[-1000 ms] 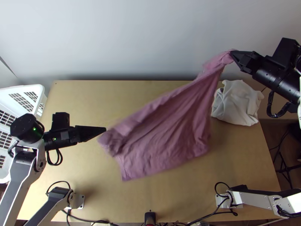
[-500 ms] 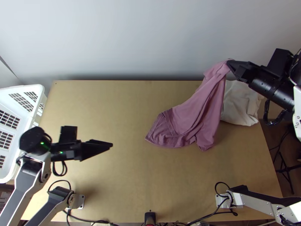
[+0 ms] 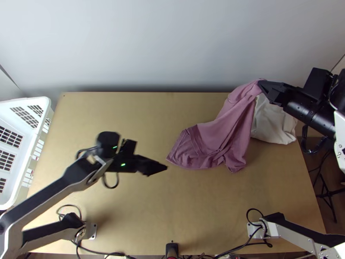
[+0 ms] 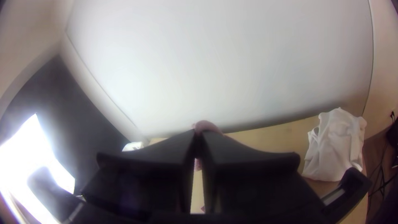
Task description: Fold the t-shirt
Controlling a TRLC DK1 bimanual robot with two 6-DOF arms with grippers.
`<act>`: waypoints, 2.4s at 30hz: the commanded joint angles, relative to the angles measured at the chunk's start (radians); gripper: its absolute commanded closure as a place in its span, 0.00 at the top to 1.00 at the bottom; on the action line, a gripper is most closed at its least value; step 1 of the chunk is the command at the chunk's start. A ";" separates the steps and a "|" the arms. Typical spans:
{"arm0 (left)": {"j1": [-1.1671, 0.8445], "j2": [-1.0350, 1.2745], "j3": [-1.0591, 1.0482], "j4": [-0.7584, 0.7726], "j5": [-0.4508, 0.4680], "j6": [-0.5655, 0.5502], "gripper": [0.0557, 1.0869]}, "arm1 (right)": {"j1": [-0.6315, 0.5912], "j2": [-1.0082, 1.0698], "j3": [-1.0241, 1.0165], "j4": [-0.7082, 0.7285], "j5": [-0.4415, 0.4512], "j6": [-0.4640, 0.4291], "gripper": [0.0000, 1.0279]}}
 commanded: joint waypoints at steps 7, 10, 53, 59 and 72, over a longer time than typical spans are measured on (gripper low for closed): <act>-0.119 0.557 0.345 -0.016 -0.152 -0.030 0.96 | -0.009 -0.036 -0.024 0.005 0.000 0.001 0.03; -0.137 0.633 0.395 -0.014 -0.177 -0.045 0.96 | -0.011 -0.041 -0.025 0.005 0.000 0.000 0.03; -0.183 0.955 0.743 0.015 -0.286 -0.188 0.96 | -0.026 -0.105 -0.113 0.020 0.000 -0.008 0.03; -0.190 0.972 0.745 0.013 -0.283 -0.174 0.93 | -0.028 -0.106 -0.116 0.020 0.000 -0.010 0.03; -0.225 0.923 0.667 0.038 -0.324 -0.091 0.03 | -0.026 -0.105 -0.122 0.034 0.000 -0.013 0.03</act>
